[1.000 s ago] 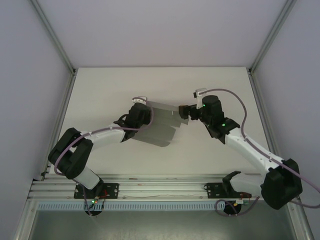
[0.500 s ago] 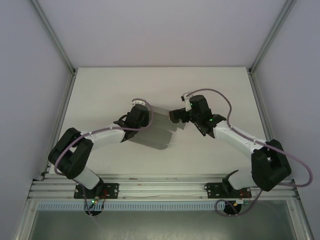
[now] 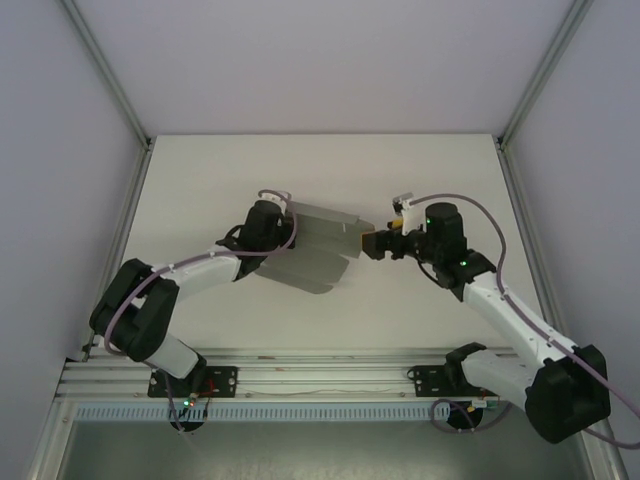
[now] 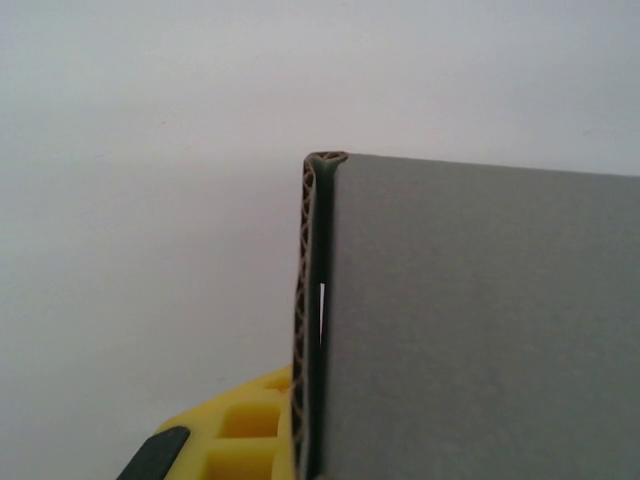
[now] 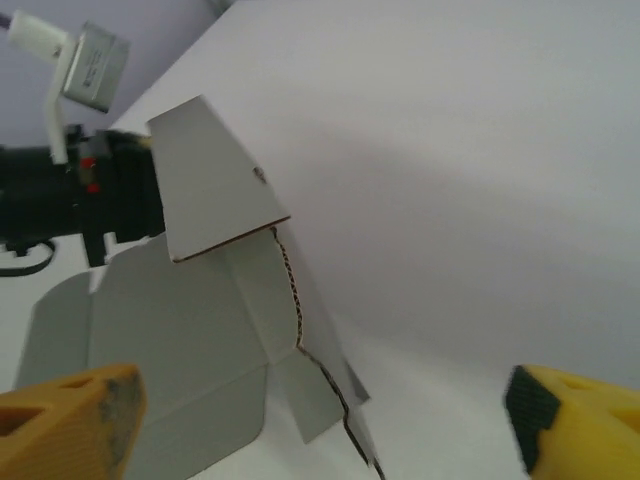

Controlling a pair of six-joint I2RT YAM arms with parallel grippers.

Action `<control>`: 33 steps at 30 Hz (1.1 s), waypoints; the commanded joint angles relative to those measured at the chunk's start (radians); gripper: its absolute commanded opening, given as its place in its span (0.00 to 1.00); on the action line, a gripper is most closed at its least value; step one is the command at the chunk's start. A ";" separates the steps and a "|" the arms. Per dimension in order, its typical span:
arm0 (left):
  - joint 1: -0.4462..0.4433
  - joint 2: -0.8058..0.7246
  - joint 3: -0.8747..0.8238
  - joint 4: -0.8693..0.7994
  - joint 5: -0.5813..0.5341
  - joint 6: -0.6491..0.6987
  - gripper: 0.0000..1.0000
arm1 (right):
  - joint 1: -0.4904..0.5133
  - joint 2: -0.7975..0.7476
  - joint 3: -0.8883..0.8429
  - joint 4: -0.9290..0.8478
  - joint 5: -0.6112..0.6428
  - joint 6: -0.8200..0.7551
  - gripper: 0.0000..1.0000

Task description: Assemble paper box

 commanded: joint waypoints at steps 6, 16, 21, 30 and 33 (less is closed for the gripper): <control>0.008 -0.044 -0.026 0.100 0.199 0.042 0.00 | -0.008 0.129 0.081 0.068 -0.276 -0.015 0.26; 0.068 0.051 -0.027 0.230 0.365 0.022 0.00 | -0.016 0.121 0.091 0.048 -0.513 -0.031 0.03; 0.068 0.056 -0.022 0.253 0.366 0.011 0.00 | -0.016 0.105 0.102 -0.030 -0.385 -0.040 0.16; 0.067 0.021 -0.026 0.172 0.240 0.019 0.00 | -0.016 -0.053 0.105 -0.081 0.120 -0.028 0.91; 0.067 0.012 -0.029 0.151 0.209 0.014 0.00 | -0.016 -0.090 0.092 0.005 0.158 0.022 1.00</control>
